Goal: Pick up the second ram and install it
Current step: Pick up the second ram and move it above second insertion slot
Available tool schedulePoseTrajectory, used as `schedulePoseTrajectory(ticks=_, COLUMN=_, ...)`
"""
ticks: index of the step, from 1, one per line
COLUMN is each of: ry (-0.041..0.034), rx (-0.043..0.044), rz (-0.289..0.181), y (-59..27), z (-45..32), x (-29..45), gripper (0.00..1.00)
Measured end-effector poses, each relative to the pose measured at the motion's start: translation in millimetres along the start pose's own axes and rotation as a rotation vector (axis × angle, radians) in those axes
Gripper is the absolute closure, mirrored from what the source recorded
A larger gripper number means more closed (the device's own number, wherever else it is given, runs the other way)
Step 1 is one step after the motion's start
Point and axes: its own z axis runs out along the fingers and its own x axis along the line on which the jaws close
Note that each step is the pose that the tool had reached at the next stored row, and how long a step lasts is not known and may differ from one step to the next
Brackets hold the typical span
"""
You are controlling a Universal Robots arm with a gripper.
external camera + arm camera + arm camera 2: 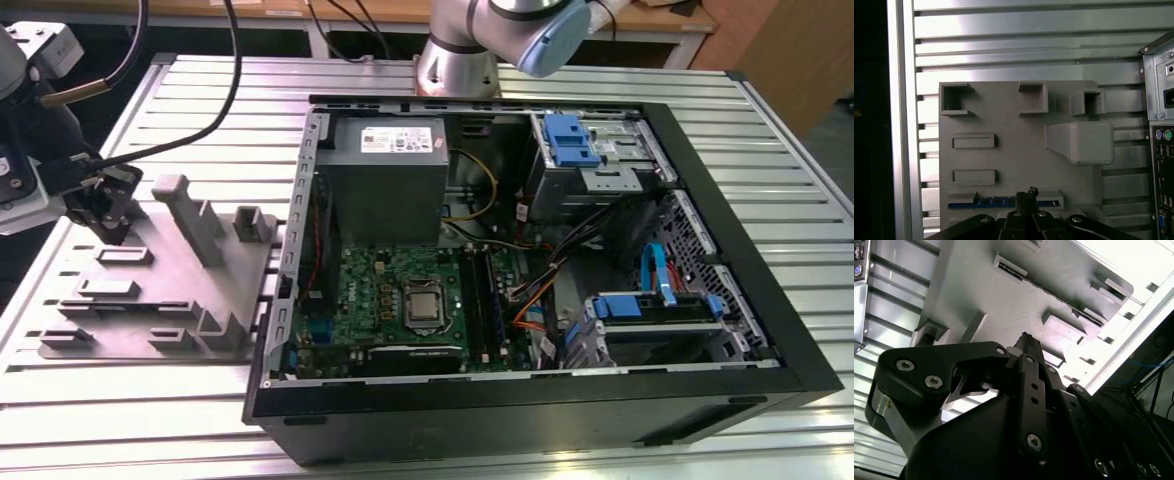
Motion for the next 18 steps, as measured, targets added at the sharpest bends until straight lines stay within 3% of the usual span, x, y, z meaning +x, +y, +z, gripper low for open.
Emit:
schedulePoseTrajectory(ticks=11, ry=0.0001, rx=-0.0003, rz=-0.007, y=-0.1, z=1.8, x=0.1, gripper=0.90)
schedulePoseTrajectory(ticks=14, ry=0.0016, rx=0.0000, rz=-0.037, y=-0.1, z=3.6, x=0.1, gripper=0.90)
schedulePoseTrajectory(ticks=18, ry=0.0048, rx=-0.0017, rz=-0.110, y=-0.2, z=5.5, x=0.2, gripper=0.90)
